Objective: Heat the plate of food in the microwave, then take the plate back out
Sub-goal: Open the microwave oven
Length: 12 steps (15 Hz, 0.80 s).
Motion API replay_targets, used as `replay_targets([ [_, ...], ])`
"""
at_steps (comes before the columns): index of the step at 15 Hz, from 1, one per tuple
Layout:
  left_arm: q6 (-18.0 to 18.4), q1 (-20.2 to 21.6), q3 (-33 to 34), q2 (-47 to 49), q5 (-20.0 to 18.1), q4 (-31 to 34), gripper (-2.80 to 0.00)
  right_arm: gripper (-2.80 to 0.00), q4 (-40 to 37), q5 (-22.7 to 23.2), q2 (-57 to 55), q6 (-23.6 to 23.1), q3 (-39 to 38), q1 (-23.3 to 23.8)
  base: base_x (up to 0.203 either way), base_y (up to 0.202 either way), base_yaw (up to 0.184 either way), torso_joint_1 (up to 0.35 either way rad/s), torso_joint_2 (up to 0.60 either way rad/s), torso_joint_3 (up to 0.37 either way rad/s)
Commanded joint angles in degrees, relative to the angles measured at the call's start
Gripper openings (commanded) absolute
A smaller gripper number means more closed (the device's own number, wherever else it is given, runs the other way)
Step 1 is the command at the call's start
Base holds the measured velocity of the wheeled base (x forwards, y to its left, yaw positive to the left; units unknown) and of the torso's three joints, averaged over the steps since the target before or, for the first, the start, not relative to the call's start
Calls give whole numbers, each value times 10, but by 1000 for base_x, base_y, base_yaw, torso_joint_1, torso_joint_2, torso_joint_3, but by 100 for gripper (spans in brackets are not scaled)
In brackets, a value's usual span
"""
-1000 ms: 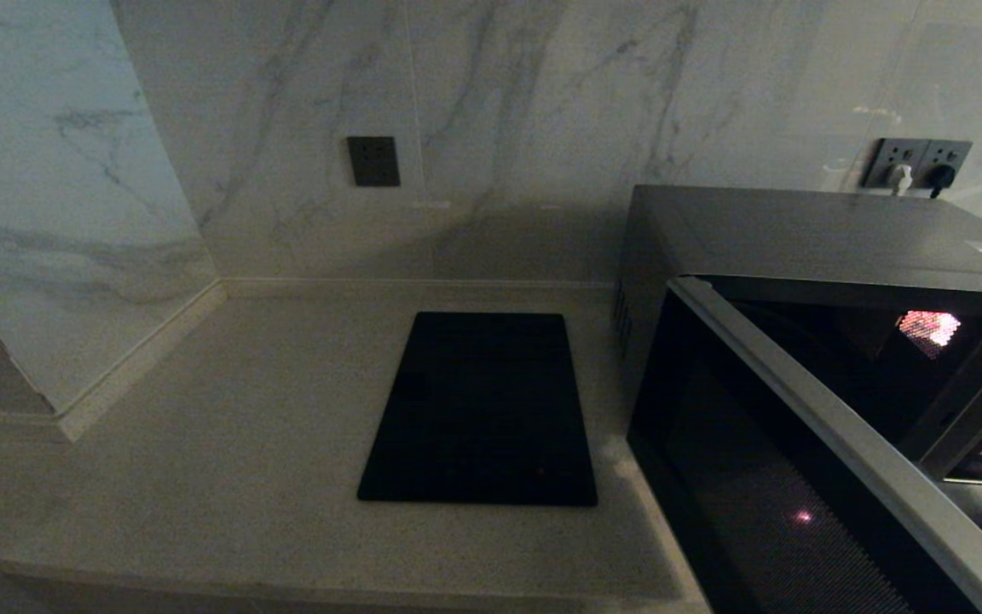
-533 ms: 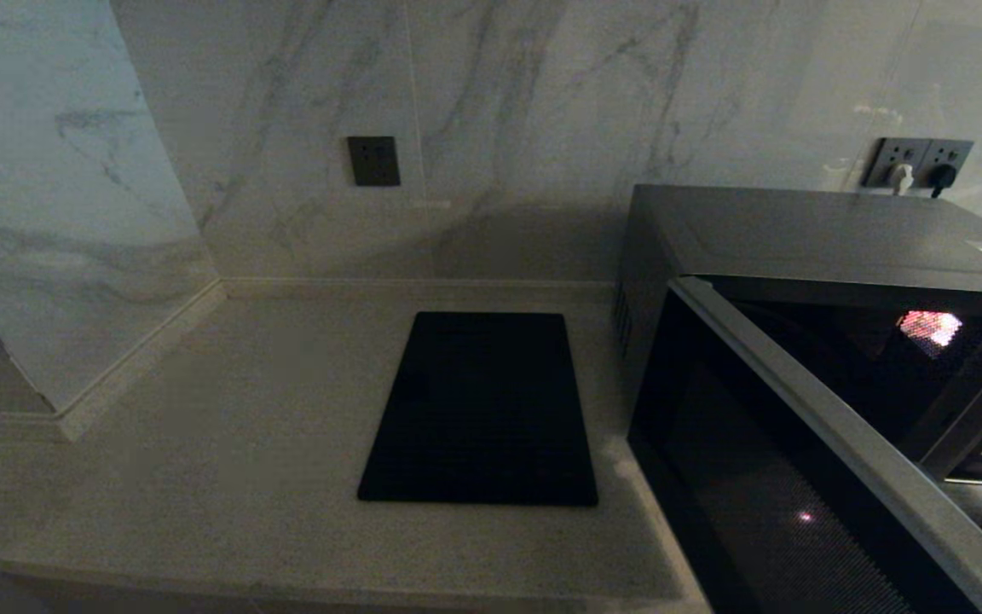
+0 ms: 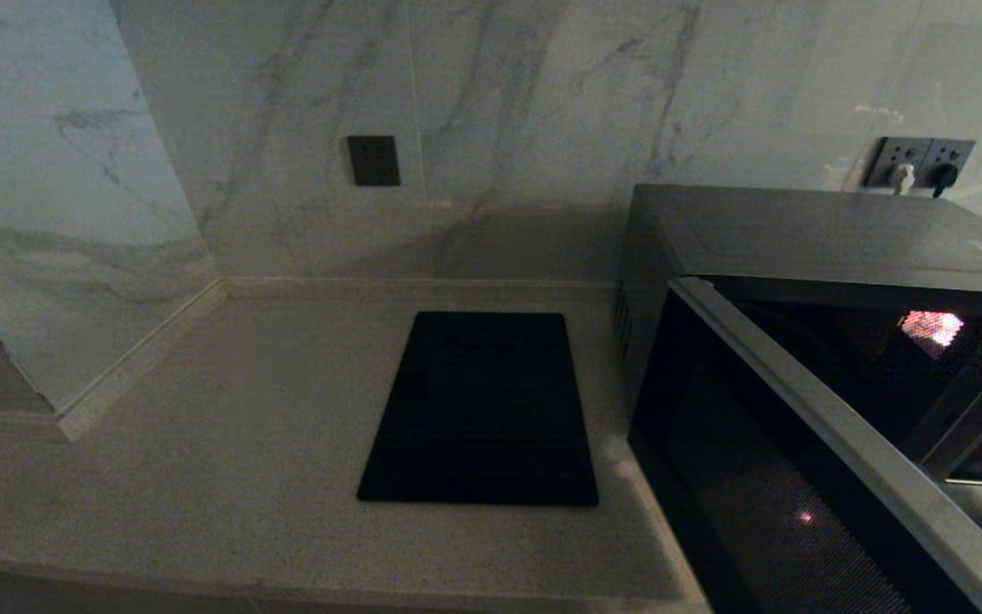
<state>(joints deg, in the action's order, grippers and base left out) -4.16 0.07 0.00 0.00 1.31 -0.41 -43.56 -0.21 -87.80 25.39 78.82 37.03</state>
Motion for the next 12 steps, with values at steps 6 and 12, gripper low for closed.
replay_targets([
  [6, -1, 0, 0, 1, 0, 0, -280, 0, 26, 74, -114, 5, -2, 122, 0, 0, 0, 0, 0, 0],
  [12, -1, 0, 0, 1, 0, 0, -280, 0, 26, 86, -132, 4, -24, 179, 0, 0, 0, 0, 0, 0],
])
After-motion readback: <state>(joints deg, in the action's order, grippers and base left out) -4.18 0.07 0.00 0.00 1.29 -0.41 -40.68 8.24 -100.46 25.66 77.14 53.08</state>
